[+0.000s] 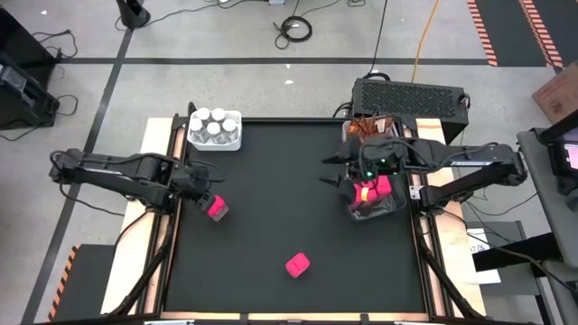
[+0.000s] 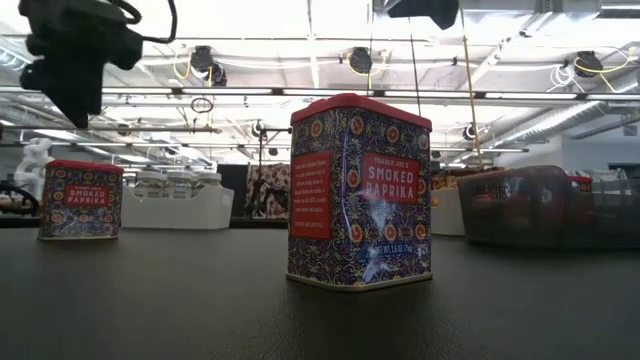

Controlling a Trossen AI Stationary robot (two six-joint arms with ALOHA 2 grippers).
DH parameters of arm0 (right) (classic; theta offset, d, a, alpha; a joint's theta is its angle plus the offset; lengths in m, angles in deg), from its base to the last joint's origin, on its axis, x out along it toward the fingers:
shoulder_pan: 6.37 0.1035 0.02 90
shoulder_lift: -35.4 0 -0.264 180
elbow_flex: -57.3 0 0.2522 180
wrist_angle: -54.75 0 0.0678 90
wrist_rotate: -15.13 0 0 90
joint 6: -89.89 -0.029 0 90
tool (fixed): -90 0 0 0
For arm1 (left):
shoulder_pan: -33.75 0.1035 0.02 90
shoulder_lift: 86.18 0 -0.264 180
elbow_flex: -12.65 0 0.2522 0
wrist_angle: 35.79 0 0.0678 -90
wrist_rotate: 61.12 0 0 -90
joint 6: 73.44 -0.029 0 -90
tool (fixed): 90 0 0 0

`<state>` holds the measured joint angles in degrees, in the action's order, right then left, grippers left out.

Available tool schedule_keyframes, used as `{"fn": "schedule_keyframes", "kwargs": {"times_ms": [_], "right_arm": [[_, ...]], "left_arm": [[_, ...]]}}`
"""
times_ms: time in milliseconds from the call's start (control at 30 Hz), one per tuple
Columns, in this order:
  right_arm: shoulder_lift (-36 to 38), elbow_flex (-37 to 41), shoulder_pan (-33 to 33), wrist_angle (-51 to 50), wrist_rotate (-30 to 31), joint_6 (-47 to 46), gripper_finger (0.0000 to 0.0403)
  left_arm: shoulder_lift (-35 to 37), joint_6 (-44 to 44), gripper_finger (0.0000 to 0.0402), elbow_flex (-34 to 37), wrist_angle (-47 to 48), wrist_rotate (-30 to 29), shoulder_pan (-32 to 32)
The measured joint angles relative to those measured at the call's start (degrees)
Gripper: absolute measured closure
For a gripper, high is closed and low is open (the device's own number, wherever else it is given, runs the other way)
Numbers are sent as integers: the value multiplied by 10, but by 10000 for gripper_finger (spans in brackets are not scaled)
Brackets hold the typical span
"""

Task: Sort spices by type
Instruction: Put the red seasoning can into the black transparent bin

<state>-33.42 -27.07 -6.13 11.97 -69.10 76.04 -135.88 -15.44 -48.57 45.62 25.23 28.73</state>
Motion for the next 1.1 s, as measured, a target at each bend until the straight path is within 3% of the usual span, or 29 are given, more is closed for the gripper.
{"fn": "schedule_keyframes", "kwargs": {"times_ms": [267,667,1100], "right_arm": [[-14,0,-19,27,-31,-1,145],[-14,0,-40,20,-63,11,145],[-14,0,-41,-4,-61,24,145]], "left_arm": [[-45,-16,193,0,-5,4,0],[-110,-14,10,1,-16,4,0],[-219,-61,18,1,-84,3,0]]}}
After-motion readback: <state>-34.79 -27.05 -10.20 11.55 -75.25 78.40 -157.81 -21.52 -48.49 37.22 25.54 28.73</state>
